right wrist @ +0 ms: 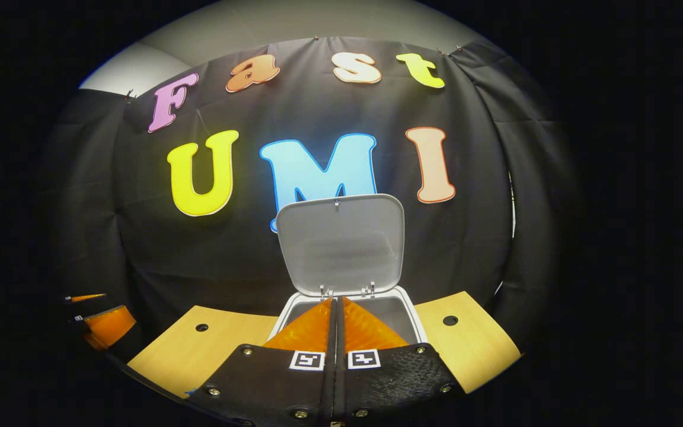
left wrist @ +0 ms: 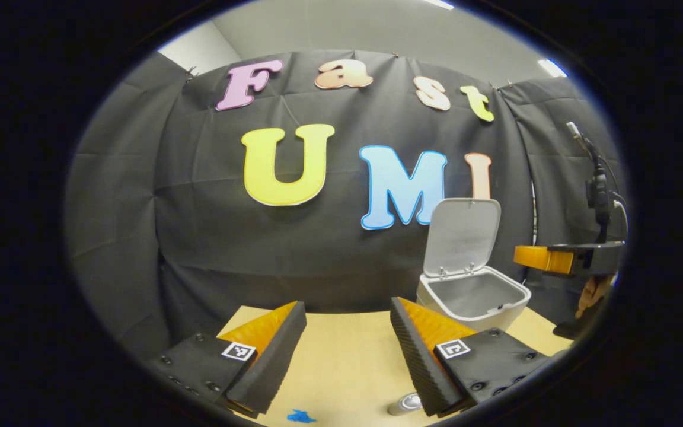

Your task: Press the lid of the desktop garbage bin to open it, pick up the crumpled paper on the desktop and throw it into the bin, then pick up the pop can on the desktop and drop it into the bin, and finally close the garbage bin lid.

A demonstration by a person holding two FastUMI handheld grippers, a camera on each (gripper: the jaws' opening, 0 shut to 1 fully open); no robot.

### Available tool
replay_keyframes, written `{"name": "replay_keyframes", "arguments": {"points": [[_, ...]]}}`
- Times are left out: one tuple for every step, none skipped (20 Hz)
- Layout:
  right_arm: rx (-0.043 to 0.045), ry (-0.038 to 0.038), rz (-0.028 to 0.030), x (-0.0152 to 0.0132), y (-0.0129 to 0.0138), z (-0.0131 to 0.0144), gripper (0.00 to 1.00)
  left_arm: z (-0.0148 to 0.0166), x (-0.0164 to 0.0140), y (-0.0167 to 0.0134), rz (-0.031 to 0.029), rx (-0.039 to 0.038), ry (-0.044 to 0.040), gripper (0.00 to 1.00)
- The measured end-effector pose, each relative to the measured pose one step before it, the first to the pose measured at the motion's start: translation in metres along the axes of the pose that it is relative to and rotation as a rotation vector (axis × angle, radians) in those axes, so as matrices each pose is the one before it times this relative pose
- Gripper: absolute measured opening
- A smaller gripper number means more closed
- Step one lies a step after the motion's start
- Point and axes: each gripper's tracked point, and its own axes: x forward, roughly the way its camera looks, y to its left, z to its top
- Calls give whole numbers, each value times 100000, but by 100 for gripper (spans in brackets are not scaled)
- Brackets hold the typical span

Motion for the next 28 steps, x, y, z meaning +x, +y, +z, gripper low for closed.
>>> {"name": "replay_keyframes", "arguments": {"points": [[-317,172,0,-6,10,-27,0,-833,171,190,112,442,1147,100],[-261,203,114,-22,20,-110,0,-904,109,106,-168,242,1421,100],[-133,168,105,-22,12,-23,0,-1144,100,121,-95,34,1807,100],[-28,249,44,-92,-52,-45,0,-1223,75,117,-21,61,2000,100],[-44,358,-20,13,3,-149,0,-1160,151,142,25,226,2081,100],[-59,381,-104,-9,-49,-286,0,-1125,94,49,108,353,2128,95],[-127,339,-59,-50,-7,-100,0,-1410,114,85,-10,311,2152,90],[-135,303,30,9,26,-135,0,-1322,46,-19,-277,244,2151,95],[-211,309,-56,-26,-32,-99,0,-1445,181,-60,-227,278,2195,100],[-84,319,-50,8,-69,-94,0,-1440,116,-71,-229,348,2270,100],[153,316,-32,-17,-32,-68,0,-1357,152,-31,-450,399,2248,100],[251,285,-77,-35,-92,-175,0,-1382,212,-9,-386,269,2287,100],[245,418,-188,-9,-165,-188,0,-1510,261,-146,-929,206,2105,90],[198,554,-122,-20,-10,-242,0,-1391,199,-193,-898,431,2347,100],[37,530,-214,-21,-112,-251,0,-1630,313,34,-420,652,2738,95],[10,660,-302,-15,-73,-272,0,-1246,340,-101,-327,508,2335,100],[115,564,-260,-69,-100,-251,0,-1440,332,64,-259,151,2812,100],[115,558,-284,-65,-159,-352,0,-1219,258,25,-242,-387,2345,100],[111,681,-285,-59,-135,-341,0,-1175,194,65,-332,-699,2402,95],[54,853,-253,-52,-78,-431,0,-1186,190,143,43,-835,2251,95],[25,915,-228,-104,-49,-377,0,-1037,432,137,37,-963,2191,100],[87,976,-143,-48,-76,-497,0,-826,380,221,110,-1095,1894,100],[59,885,-94,-97,-91,-355,0,-653,422,117,17,-1204,1812,100],[-18,743,-189,21,-25,-326,0,-644,447,184,104,-1174,1654,100],[-14,629,-249,-120,-99,-287,0,-715,267,123,-99,-1113,1292,100],[35,554,-228,-18,-86,-338,0,-798,248,155,-52,-831,1722,95],[16,510,-274,-40,-95,-148,0,-854,302,201,-71,-461,1900,95],[17,646,-260,23,-115,-360,0,-721,270,69,-213,-156,1406,100]]}}
